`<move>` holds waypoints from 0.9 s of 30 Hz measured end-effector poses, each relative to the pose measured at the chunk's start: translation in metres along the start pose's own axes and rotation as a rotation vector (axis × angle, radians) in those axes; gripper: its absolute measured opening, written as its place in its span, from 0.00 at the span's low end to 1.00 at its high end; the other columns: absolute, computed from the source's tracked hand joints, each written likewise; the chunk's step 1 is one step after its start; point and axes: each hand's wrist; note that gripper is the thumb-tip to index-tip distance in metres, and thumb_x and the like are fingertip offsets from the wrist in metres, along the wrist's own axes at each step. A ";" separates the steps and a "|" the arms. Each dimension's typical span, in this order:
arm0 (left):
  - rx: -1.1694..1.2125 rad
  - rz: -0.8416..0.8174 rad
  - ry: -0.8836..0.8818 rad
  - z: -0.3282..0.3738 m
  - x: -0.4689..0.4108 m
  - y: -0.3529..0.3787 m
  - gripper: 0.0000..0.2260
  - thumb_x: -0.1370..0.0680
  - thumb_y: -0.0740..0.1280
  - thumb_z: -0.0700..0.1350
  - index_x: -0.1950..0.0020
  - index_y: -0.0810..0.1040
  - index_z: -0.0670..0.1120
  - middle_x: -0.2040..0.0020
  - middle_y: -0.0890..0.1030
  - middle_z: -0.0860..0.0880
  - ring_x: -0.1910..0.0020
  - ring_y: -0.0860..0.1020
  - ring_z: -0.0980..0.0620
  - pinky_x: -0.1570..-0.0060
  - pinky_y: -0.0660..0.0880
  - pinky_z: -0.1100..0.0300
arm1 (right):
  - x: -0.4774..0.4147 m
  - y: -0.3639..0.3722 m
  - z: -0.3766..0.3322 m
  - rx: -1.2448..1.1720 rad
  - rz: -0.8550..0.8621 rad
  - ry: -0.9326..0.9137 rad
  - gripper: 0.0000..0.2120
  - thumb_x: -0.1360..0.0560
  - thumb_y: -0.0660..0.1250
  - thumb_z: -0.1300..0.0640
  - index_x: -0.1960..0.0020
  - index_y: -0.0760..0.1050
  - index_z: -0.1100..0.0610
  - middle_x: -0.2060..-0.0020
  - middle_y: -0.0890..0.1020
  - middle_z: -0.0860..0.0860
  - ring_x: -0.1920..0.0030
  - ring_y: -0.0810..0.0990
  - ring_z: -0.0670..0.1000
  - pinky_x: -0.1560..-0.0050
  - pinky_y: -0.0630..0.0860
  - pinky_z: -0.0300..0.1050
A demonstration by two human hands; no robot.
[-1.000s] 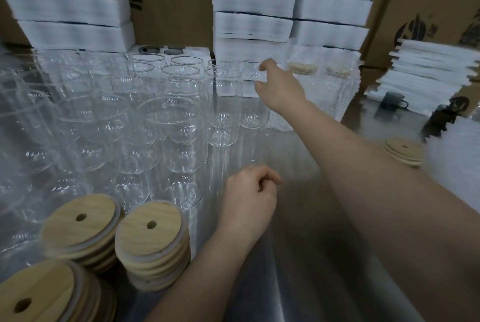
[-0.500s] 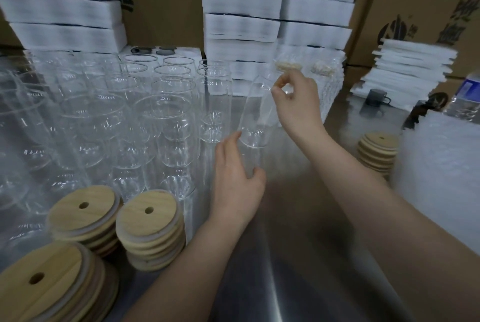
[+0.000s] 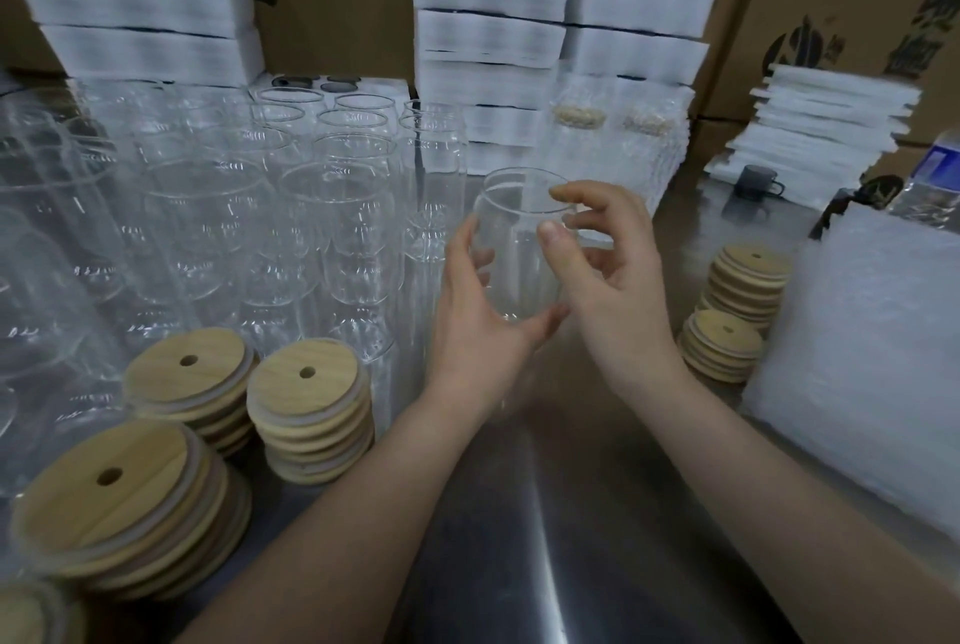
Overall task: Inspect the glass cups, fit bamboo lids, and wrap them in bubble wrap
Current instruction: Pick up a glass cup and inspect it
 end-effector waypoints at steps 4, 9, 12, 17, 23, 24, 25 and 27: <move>0.006 0.030 0.017 -0.003 -0.001 0.001 0.44 0.35 0.81 0.50 0.27 0.57 0.61 0.38 0.71 0.59 0.38 0.72 0.61 0.38 0.72 0.58 | -0.004 -0.007 0.004 -0.136 -0.094 0.147 0.19 0.22 0.65 0.47 0.33 0.67 0.42 0.35 0.74 0.45 0.35 0.73 0.41 0.37 0.74 0.40; -0.009 -0.005 0.071 -0.003 -0.001 0.002 0.45 0.34 0.80 0.46 0.25 0.57 0.57 0.35 0.71 0.53 0.37 0.71 0.58 0.36 0.71 0.57 | -0.006 -0.013 0.005 -0.275 -0.147 0.251 0.30 0.28 0.64 0.47 0.27 0.66 0.50 0.36 0.77 0.43 0.33 0.74 0.42 0.35 0.73 0.36; -0.003 -0.013 0.081 -0.003 -0.001 0.002 0.46 0.35 0.81 0.46 0.26 0.56 0.57 0.35 0.70 0.52 0.36 0.71 0.58 0.36 0.71 0.59 | -0.006 -0.014 0.003 -0.321 -0.134 0.256 0.27 0.27 0.65 0.50 0.29 0.68 0.52 0.36 0.78 0.46 0.36 0.77 0.44 0.39 0.76 0.37; 0.016 0.025 0.102 -0.002 -0.002 0.001 0.46 0.37 0.82 0.50 0.27 0.59 0.58 0.35 0.72 0.52 0.37 0.72 0.59 0.37 0.73 0.59 | -0.006 -0.013 0.001 -0.361 -0.120 0.269 0.27 0.30 0.68 0.50 0.32 0.71 0.51 0.38 0.79 0.46 0.39 0.78 0.46 0.41 0.77 0.39; -0.006 0.071 0.181 -0.007 -0.004 0.000 0.44 0.36 0.81 0.49 0.34 0.56 0.71 0.38 0.71 0.56 0.37 0.71 0.61 0.38 0.69 0.65 | -0.009 -0.018 0.002 -0.393 -0.134 0.291 0.26 0.32 0.71 0.53 0.35 0.74 0.52 0.38 0.80 0.50 0.37 0.79 0.52 0.40 0.78 0.45; -0.014 0.077 0.194 -0.007 -0.004 0.000 0.44 0.36 0.81 0.50 0.34 0.55 0.72 0.38 0.71 0.57 0.37 0.71 0.62 0.38 0.68 0.65 | -0.010 -0.019 0.002 -0.400 -0.140 0.293 0.26 0.33 0.71 0.53 0.35 0.74 0.53 0.38 0.79 0.51 0.37 0.79 0.52 0.39 0.78 0.46; -0.023 0.083 0.207 -0.008 -0.004 0.000 0.44 0.36 0.81 0.50 0.34 0.55 0.73 0.38 0.71 0.57 0.36 0.71 0.62 0.37 0.68 0.65 | -0.011 -0.020 0.001 -0.404 -0.146 0.294 0.27 0.34 0.72 0.54 0.36 0.74 0.54 0.37 0.79 0.52 0.37 0.79 0.52 0.38 0.78 0.47; -0.050 0.098 0.237 -0.008 -0.004 -0.001 0.44 0.36 0.80 0.50 0.30 0.56 0.67 0.38 0.71 0.55 0.36 0.71 0.60 0.36 0.69 0.64 | -0.012 -0.022 0.001 -0.411 -0.151 0.291 0.27 0.35 0.73 0.55 0.37 0.74 0.55 0.38 0.79 0.53 0.37 0.79 0.52 0.38 0.78 0.47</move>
Point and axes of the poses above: each hand's wrist, its own x-axis away from the middle knuckle, its own y-axis out of the palm, z = x × y
